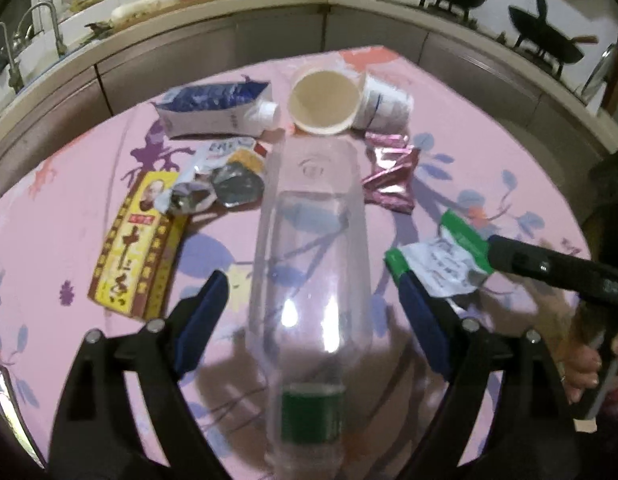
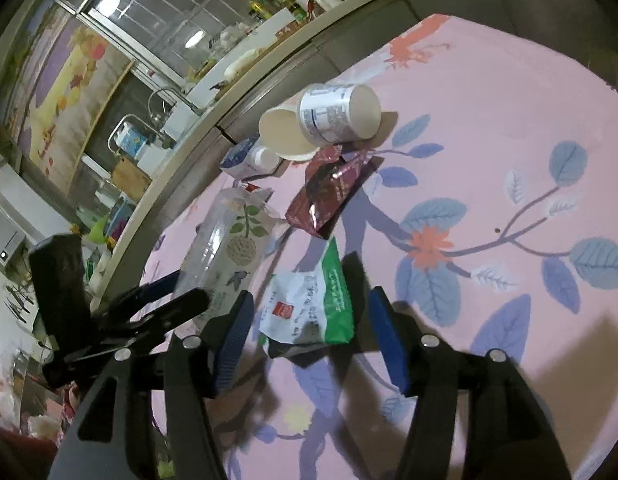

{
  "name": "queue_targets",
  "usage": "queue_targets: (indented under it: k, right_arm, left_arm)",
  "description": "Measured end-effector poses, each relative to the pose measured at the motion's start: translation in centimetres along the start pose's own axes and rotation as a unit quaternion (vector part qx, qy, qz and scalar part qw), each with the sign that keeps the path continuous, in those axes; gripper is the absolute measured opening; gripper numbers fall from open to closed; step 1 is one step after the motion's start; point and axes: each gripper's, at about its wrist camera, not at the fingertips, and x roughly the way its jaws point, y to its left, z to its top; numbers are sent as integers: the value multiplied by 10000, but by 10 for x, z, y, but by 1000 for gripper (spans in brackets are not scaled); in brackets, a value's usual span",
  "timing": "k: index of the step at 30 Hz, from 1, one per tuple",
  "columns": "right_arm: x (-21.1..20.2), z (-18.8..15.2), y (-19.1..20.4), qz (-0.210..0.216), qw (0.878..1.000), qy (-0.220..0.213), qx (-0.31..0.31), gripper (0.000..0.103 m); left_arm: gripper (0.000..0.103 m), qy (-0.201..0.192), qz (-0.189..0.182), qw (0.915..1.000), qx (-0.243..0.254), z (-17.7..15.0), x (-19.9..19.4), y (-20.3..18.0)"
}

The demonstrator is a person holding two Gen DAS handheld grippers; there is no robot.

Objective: Collect trash
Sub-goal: 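Grasp clear plastic bottle with left tool while right tool grasps green-white snack packet, then carry bottle and packet over the beige bin and open both tools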

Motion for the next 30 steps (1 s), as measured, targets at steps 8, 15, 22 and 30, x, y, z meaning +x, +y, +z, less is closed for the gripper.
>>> queue_targets:
  k: [8,15,22,30]
  right_arm:
    - [17,-4,-9,237,9984,498,124,8]
    - [-14,-3,-6,770,9966,275,-46,2]
    - [-70,12,-54,724,9943,-609,490,2]
    - [-164,34,-155,-102,9684,-2056,1408,2]
  left_arm:
    - [61,167,-125,9996,-167,-11,5,8]
    - [61,-57,-1176,9927,-276,-18,-35,1]
    - [61,-93,-1900,9817,-94,36,-29,-43]
    - [61,225,-2551,9606,1081,134,33,-188]
